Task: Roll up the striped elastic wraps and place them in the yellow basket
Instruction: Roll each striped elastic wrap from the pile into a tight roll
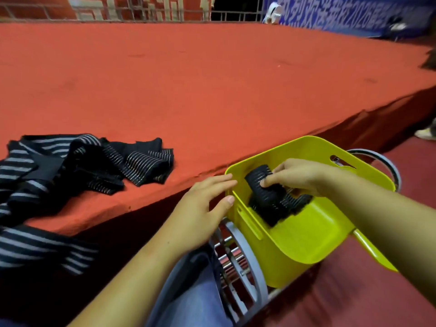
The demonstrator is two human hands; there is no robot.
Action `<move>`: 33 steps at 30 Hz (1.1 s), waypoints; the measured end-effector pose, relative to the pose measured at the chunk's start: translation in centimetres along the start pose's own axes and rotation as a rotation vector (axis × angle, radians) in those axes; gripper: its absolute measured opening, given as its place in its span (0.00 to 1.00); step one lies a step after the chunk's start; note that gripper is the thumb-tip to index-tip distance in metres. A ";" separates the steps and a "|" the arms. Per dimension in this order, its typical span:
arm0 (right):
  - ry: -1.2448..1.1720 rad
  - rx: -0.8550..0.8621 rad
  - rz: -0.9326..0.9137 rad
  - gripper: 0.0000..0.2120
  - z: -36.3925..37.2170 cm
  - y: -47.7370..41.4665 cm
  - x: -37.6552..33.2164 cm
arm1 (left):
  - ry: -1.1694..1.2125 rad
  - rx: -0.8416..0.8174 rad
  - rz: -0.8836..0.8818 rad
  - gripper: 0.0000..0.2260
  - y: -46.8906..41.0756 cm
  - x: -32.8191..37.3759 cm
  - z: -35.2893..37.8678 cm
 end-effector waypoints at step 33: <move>0.873 0.070 0.122 0.23 7.3 -7.5 0.0 | 0.149 -0.058 -0.048 0.20 0.6 -0.6 1.3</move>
Point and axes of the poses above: each hand's wrist, its own y-axis away from the middle knuckle, its own z-axis out of the palm, x = y × z, the point moved 9 cm from there along -y, towards the middle knuckle, and after that the axes turned 8 degrees about -x, right-handed, at the moved point
